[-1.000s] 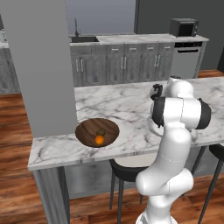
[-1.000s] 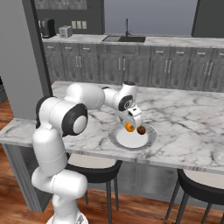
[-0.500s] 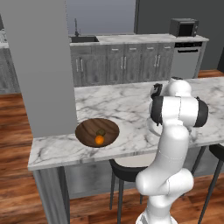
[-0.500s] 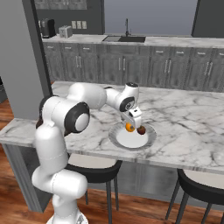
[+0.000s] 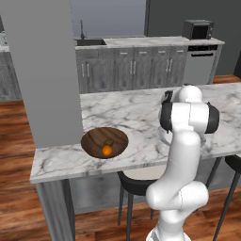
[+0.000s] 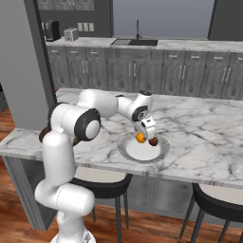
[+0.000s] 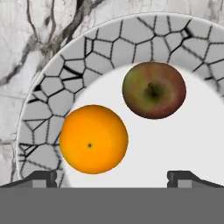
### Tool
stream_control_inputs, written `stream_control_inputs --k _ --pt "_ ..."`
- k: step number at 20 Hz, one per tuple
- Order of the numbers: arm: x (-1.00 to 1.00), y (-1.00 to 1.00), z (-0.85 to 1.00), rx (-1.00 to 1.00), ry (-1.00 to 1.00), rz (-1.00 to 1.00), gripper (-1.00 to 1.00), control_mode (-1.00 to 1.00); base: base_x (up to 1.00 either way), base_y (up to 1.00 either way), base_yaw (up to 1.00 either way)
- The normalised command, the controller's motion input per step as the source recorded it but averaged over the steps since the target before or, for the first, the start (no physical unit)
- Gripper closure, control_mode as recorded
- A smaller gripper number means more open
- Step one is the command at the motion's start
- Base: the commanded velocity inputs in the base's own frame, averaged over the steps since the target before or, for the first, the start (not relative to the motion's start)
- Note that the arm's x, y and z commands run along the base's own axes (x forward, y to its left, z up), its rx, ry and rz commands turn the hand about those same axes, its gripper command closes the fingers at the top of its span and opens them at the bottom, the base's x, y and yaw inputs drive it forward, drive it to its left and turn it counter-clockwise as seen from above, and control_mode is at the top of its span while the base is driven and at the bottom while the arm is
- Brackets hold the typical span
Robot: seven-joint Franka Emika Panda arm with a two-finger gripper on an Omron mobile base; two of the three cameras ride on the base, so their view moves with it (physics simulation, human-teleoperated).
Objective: Take the fruits from the plate on the dining counter and place two fruits in each bowl.
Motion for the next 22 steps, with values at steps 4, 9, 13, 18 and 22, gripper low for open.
stream_control_inputs --k 4,9,13,18,22 --pt "0.02 -0.14 -0.07 0.0 0.05 -0.03 -1.0 -1.0 0.0 0.0 0.0" --pt "0.22 -0.01 -0.01 0.0 0.0 -0.01 -1.0 -1.0 0.0 0.0 0.0" --pt "0.15 0.0 -0.03 0.0 0.02 0.0 -1.0 -1.0 0.0 0.0 0.0" --pt "0.1 0.0 -0.15 0.0 0.05 -0.01 -1.0 -1.0 0.0 0.0 0.0" --pt "0.0 0.0 -0.31 0.0 0.08 -0.01 -1.0 -1.0 0.0 0.0 0.0"
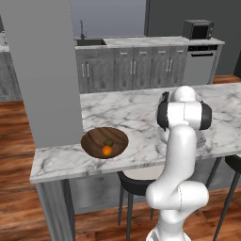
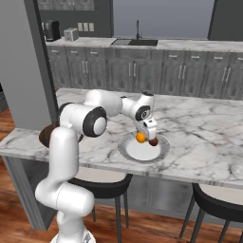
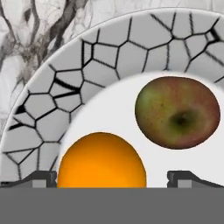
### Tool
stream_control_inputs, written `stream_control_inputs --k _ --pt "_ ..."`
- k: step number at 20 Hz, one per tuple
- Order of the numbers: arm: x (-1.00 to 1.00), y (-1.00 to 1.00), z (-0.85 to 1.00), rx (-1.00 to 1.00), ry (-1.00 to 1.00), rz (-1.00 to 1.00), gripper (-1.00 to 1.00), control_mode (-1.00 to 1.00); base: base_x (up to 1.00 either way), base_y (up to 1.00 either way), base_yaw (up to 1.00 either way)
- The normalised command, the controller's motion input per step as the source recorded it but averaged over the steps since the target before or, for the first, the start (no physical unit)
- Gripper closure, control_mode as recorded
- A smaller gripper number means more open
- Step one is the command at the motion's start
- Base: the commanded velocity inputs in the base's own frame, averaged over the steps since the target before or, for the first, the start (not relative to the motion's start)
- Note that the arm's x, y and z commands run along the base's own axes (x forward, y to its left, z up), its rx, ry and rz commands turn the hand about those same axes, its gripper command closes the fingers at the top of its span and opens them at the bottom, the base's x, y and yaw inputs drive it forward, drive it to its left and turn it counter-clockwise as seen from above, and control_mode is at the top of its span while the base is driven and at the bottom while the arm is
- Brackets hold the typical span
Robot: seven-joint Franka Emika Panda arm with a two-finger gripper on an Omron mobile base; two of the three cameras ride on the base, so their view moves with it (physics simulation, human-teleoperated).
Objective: Take the fruits from the plate on the dining counter and place two fruits in each bowl.
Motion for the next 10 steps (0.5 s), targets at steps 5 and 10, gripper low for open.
stream_control_inputs --k 5,10 --pt "0.0 0.0 -0.27 0.0 0.07 -0.01 -1.0 -1.0 0.0 0.0 0.0" --pt "-0.01 0.0 -0.09 0.0 0.01 -0.01 -1.0 -1.0 0.0 0.0 0.0"
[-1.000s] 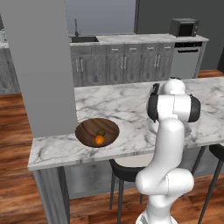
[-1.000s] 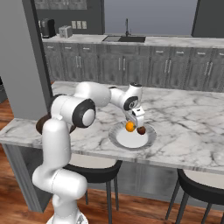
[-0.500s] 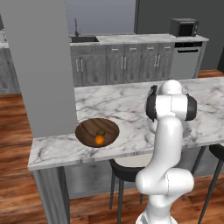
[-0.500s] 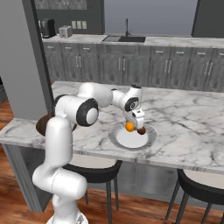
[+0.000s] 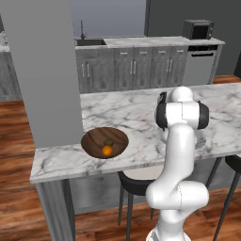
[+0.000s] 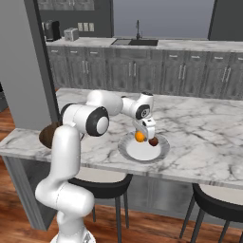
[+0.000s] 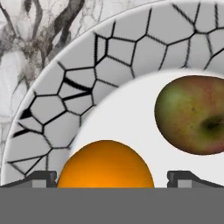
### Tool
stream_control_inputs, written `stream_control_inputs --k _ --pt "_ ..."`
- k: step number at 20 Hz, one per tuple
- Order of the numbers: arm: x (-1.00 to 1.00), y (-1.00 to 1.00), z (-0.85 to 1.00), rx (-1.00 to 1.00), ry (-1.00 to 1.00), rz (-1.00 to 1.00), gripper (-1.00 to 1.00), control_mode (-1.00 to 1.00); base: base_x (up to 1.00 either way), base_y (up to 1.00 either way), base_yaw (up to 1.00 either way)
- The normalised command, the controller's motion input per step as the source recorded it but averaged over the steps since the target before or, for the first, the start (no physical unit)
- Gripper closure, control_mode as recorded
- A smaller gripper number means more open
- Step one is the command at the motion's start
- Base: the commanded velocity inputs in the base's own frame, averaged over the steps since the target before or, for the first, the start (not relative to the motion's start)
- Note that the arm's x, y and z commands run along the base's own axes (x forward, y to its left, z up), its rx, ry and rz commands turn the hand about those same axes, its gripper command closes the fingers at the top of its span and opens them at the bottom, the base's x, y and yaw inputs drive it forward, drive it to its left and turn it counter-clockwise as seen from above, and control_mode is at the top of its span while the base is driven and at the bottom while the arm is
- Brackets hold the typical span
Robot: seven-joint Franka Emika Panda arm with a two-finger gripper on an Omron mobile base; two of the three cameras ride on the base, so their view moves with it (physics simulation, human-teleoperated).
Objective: Take the fruits from the plate on the dining counter and place two fruits in each bowl.
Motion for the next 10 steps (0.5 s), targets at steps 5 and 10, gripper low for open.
stream_control_inputs --k 5,10 --pt "-0.1 0.0 0.0 0.01 0.0 0.0 -1.0 -1.0 0.0 0.0 0.0" --pt "-0.18 0.1 0.0 0.01 0.0 0.0 -1.0 -1.0 0.0 0.0 0.0"
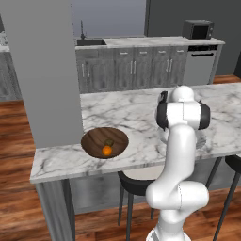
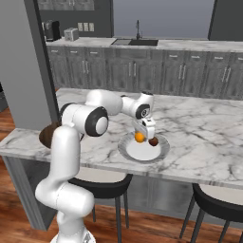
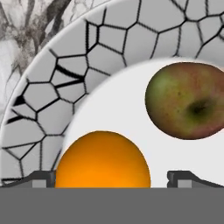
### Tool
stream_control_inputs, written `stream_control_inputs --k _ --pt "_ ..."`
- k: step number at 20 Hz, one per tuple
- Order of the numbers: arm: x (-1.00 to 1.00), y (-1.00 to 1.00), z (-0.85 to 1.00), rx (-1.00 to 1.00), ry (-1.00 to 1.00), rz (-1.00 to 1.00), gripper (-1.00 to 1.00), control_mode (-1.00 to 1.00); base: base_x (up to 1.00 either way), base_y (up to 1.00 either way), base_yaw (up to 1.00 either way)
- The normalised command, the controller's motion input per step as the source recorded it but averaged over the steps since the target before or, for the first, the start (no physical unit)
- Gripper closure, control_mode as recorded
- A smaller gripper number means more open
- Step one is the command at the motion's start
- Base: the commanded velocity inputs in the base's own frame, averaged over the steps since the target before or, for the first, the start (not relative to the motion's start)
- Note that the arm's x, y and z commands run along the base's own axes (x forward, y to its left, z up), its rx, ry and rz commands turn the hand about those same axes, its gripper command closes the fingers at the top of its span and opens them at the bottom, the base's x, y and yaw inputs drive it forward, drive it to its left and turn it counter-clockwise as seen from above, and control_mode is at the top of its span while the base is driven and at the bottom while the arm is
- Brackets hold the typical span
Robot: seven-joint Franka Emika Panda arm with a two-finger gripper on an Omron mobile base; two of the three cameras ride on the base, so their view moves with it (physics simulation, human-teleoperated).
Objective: Take the fruits from the plate on the dining counter and place two fruits in each bowl.
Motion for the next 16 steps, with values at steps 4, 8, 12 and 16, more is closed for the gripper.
stream_control_inputs --k 4,8,12,16 --pt "0.0 0.25 0.0 0.0 -0.02 0.0 -1.0 -1.0 0.0 0.0 0.0" --pt "-0.01 0.16 0.0 0.0 0.0 0.0 -1.0 -1.0 0.0 0.0 0.0" --pt "0.0 0.01 -0.02 0.0 0.0 0.0 -1.0 -1.0 0.0 0.0 0.0" --pt "0.0 0.0 -0.01 0.0 0.0 0.0 -1.0 -1.0 0.0 0.0 0.0"
